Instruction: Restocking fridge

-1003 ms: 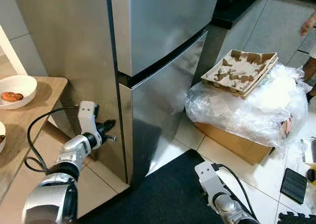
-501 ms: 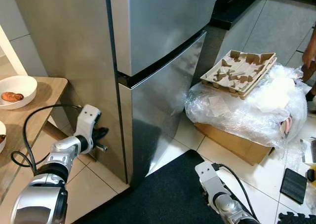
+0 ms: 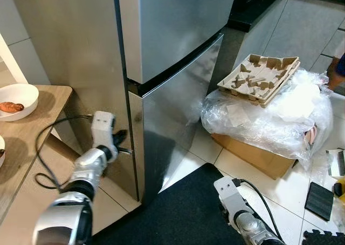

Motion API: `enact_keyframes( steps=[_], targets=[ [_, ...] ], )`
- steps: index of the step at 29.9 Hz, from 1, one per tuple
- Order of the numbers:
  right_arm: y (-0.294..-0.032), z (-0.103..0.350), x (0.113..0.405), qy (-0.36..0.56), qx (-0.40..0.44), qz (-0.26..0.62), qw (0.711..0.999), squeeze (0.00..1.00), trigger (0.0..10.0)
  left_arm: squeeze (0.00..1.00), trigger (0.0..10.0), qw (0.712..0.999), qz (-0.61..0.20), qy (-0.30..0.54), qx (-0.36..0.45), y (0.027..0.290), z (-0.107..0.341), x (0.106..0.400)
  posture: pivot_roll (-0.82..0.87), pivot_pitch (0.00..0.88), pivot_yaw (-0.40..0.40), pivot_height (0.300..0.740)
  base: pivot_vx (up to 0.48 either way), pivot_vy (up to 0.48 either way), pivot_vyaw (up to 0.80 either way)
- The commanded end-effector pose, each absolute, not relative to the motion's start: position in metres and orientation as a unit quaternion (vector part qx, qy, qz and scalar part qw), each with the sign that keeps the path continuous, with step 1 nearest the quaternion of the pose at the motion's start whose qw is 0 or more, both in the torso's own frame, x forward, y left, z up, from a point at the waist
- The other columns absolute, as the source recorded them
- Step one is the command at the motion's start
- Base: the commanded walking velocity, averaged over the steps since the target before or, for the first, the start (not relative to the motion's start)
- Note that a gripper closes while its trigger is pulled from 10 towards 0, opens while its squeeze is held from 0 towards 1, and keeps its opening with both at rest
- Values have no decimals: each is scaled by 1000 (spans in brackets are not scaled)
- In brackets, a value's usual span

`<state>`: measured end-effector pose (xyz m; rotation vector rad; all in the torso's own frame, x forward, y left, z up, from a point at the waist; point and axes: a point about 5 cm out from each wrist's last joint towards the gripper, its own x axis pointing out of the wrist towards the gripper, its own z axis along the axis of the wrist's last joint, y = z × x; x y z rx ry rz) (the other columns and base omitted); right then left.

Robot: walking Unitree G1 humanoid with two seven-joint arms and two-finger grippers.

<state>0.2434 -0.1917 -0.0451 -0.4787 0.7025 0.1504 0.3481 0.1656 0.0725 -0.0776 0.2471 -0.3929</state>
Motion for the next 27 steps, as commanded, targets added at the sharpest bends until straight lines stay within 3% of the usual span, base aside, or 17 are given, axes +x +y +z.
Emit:
enact_keyframes(
  steps=[1, 18, 27],
  targets=[
    [-194, -46, 241, 340, -231, 71, 909, 0, 10000, 0, 10000, 975, -188, 119, -15, 163, 72, 348, -104, 72, -33, 740, 0, 0, 0],
    [-199, -51, 232, 347, -225, 59, 908, 0, 10000, 0, 10000, 998, -29, 51, 34, 196, 114, 373, -116, 119, -14, 740, 0, 0, 0],
    [-199, -52, 230, 350, -226, 62, 907, 0, 10000, 0, 10000, 998, 2, 56, 12, 191, 114, 376, -111, 137, -29, 740, 0, 0, 0]
  ],
)
